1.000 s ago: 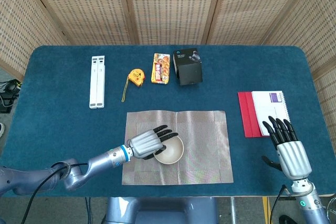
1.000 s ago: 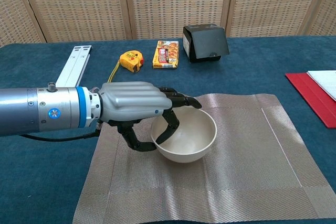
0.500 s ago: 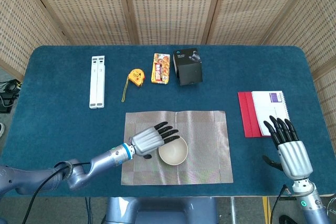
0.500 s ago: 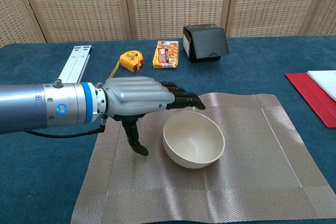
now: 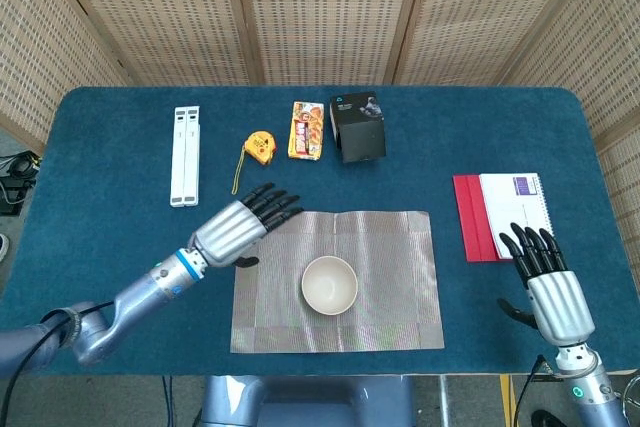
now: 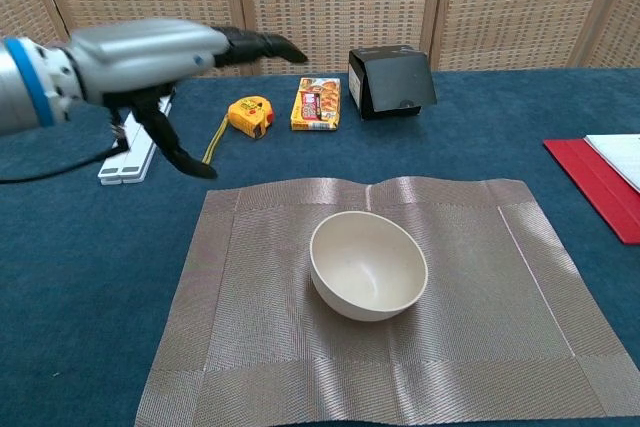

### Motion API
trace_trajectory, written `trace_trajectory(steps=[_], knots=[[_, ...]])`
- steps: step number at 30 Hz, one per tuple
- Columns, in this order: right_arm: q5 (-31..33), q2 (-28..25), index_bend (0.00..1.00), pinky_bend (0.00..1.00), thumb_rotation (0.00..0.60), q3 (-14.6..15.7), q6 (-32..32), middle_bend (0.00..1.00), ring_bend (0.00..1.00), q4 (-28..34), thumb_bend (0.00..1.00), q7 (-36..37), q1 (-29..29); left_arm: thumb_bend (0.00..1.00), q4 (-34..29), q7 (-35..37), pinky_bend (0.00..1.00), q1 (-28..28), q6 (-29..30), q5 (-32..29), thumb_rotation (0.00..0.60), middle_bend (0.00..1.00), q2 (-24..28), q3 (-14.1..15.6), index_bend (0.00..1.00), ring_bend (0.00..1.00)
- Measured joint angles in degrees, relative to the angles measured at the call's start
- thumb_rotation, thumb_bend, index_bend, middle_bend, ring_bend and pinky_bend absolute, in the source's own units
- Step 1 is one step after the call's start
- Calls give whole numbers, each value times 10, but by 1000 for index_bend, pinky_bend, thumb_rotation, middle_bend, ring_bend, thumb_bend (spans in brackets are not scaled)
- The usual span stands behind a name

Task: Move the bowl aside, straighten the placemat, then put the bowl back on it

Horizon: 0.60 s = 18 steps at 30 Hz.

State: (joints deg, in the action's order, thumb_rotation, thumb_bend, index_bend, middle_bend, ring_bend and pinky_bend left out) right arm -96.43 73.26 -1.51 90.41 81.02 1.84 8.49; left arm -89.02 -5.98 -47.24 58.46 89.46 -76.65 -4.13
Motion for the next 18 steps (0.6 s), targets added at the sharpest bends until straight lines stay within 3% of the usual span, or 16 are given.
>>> trace_trajectory(steps=[9,15,18], knots=[[9,3,8,0,600,-9,5,0,0,-6,0,-17,-2,44,-75,-134,0,163,172,-136,600,0,68,1,0,0],[27,11,8,0,600,-25,12,0,0,-14,0,-49,-4,44,-73,-94,0,262,231,-164,600,0,85,36,0,0],[33,14,8,0,600,-29,12,0,0,-17,0,-54,-5,43,-53,-74,0,285,242,-162,600,0,82,53,0,0]])
